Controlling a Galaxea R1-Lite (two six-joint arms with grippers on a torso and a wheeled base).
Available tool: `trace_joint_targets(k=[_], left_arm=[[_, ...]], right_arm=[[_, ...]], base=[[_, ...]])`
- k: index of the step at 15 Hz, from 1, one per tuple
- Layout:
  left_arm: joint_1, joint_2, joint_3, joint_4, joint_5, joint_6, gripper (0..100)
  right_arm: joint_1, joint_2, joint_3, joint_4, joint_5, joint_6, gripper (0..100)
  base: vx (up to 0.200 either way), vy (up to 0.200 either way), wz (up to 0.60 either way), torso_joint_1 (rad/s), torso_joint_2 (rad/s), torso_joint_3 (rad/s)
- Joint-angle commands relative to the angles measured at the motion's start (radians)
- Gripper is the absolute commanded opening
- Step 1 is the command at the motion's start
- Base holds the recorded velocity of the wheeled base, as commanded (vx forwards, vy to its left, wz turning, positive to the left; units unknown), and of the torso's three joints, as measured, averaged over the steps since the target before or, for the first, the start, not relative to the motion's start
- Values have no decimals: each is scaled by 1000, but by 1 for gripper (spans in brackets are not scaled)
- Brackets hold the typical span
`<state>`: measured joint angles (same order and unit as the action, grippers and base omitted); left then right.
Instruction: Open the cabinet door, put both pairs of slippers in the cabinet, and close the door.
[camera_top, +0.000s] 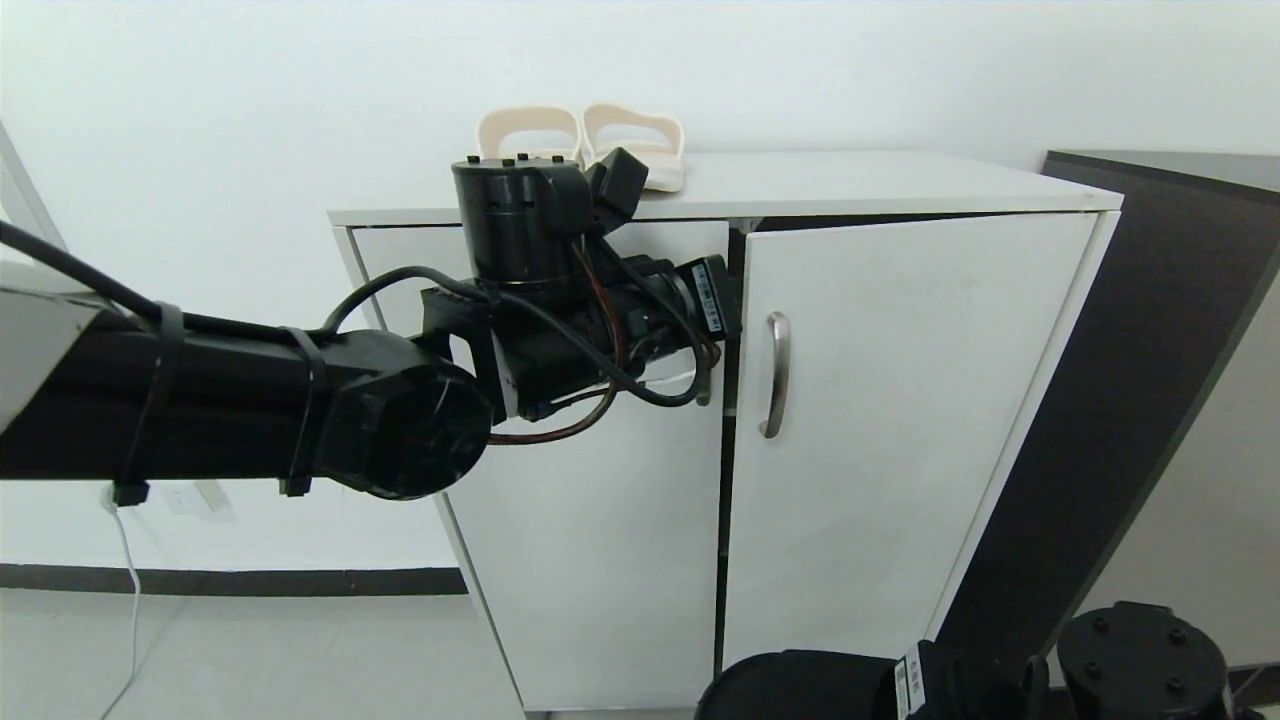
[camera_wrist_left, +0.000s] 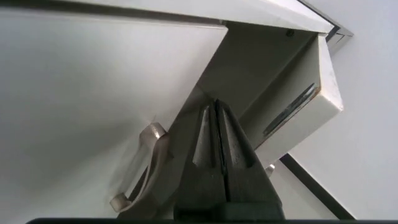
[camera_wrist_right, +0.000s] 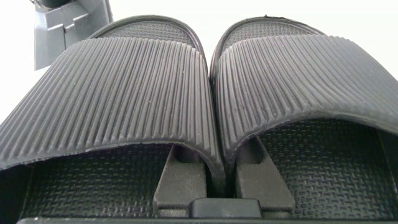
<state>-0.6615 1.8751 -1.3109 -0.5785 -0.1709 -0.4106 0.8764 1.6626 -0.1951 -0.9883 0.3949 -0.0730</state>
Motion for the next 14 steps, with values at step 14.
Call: trace_joint_targets(k=[14], left_arm=[[-141, 4, 156, -268, -1, -16, 0]], right_arm=[[131, 17, 77, -96, 1, -30, 0]], base=[[-114, 0, 0, 0, 1, 1]])
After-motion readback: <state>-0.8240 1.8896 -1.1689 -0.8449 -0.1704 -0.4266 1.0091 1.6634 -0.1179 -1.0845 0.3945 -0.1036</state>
